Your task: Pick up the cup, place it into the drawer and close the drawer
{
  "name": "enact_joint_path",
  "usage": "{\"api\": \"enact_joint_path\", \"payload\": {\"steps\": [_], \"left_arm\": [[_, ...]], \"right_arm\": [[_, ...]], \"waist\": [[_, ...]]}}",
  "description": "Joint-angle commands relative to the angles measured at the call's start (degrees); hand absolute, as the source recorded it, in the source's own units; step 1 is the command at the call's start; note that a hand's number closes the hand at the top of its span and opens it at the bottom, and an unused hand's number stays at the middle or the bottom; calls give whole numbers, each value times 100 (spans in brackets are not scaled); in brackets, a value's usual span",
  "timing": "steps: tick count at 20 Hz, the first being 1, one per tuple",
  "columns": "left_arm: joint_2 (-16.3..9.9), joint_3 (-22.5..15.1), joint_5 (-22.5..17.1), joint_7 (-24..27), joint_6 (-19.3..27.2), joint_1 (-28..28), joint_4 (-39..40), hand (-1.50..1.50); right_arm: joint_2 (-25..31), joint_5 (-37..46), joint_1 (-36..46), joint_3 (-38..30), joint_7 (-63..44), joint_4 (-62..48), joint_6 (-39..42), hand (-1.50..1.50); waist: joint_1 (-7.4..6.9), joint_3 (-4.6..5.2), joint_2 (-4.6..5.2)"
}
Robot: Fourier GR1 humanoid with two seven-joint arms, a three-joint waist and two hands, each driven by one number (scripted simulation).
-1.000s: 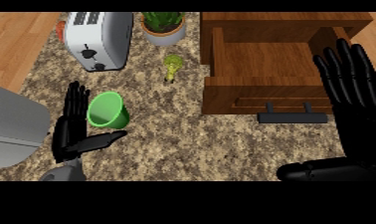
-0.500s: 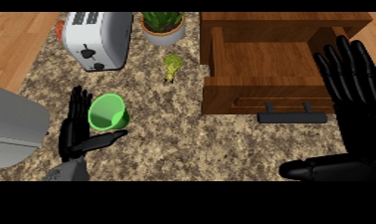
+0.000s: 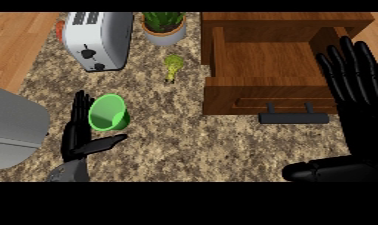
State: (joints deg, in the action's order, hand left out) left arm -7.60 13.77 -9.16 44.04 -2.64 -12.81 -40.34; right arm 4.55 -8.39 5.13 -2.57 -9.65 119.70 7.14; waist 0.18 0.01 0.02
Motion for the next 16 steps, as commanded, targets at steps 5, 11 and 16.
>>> {"api": "enact_joint_path", "payload": {"steps": [5,11,16], "left_arm": [[-240,130,-179,429,-468,-386,819,-150],[-217,277,-304,664,-561,-951,1668,-150],[-124,222,-311,967,-1016,-1035,2049,-150]], "right_arm": [[-73,14,73,67,-173,131,-123,-150],[-56,-5,-221,47,183,105,84,-150],[128,-251,72,-301,188,-246,194,-150]], "waist": [[3,1,0],[32,3,9],[36,4,17]]}}
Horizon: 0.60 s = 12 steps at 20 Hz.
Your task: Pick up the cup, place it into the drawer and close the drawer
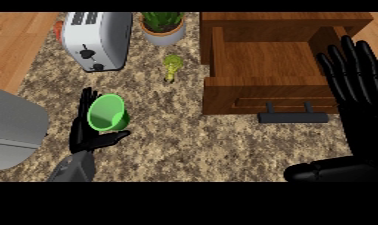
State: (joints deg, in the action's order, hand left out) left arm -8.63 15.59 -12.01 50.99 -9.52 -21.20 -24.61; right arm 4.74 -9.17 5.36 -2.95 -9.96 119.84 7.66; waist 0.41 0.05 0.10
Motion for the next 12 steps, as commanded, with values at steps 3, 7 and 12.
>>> {"api": "enact_joint_path", "payload": {"steps": [3,7,12], "left_arm": [[-145,132,-119,289,-778,-436,772,-150],[39,48,-85,562,-835,-427,721,-150],[368,-80,-30,843,-917,-390,578,150]], "right_arm": [[9,-216,-267,-34,-148,337,70,-150],[147,-229,119,-277,52,-165,131,-150],[-190,323,-8,300,68,-46,-127,-150]], "waist": [[55,4,13],[27,3,15],[14,4,9]]}}
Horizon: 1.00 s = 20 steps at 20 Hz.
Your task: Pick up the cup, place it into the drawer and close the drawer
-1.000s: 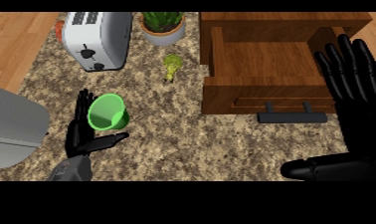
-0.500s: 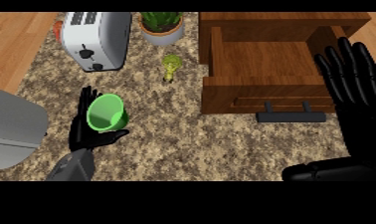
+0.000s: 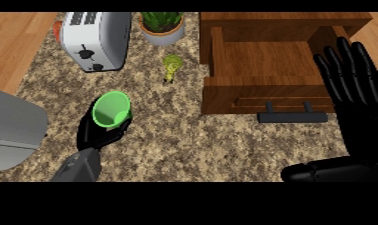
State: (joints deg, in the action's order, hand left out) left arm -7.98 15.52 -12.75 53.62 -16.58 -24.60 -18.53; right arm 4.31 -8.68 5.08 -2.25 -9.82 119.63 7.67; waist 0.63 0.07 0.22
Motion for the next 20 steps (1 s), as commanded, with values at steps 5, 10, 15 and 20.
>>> {"api": "enact_joint_path", "payload": {"steps": [5,10,15,20], "left_arm": [[7,-27,91,825,108,-62,-168,150],[-83,-13,107,1007,-110,41,59,150],[45,-83,-1,864,175,332,-898,150],[-92,-260,-157,329,-246,462,-1957,150]], "right_arm": [[10,35,73,-41,56,-163,5,-150],[143,-160,84,-197,-56,-22,99,-150],[-103,293,-345,199,186,248,-11,-150],[154,-199,169,-326,-456,328,-142,-150]], "waist": [[-23,-2,-4],[8,0,-1],[-49,-7,-31],[-138,-15,-64]]}}
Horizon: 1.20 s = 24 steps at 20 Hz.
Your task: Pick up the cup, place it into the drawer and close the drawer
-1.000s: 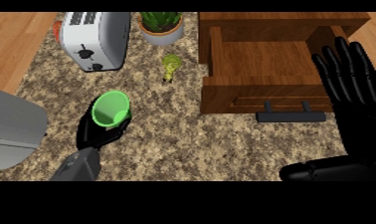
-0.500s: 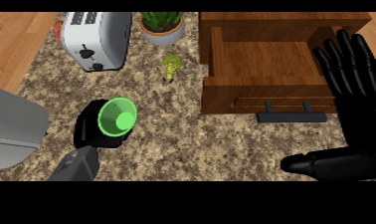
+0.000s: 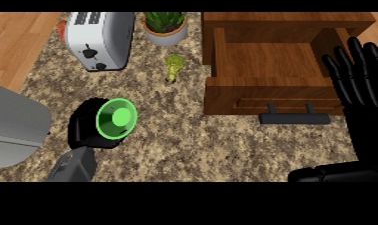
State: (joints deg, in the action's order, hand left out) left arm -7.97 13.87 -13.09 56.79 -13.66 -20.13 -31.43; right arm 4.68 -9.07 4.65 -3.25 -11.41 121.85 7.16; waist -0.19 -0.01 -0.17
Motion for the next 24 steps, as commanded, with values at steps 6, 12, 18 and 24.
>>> {"api": "enact_joint_path", "payload": {"steps": [6,12,18,24], "left_arm": [[187,-674,34,-738,-176,136,-1971,150],[368,-907,-432,-2545,179,-11,-3778,150],[558,-994,-603,-3791,965,-515,-4860,150],[751,-1363,-210,-4473,1649,-977,-5294,150]], "right_arm": [[119,-229,-8,-248,-93,-78,64,-150],[79,-55,73,-210,355,-534,151,-150],[48,1,-236,-89,320,-220,183,-150],[68,53,259,-176,59,-347,-56,-150]], "waist": [[-10,-4,-9],[-26,-6,-6],[34,-2,8],[23,0,12]]}}
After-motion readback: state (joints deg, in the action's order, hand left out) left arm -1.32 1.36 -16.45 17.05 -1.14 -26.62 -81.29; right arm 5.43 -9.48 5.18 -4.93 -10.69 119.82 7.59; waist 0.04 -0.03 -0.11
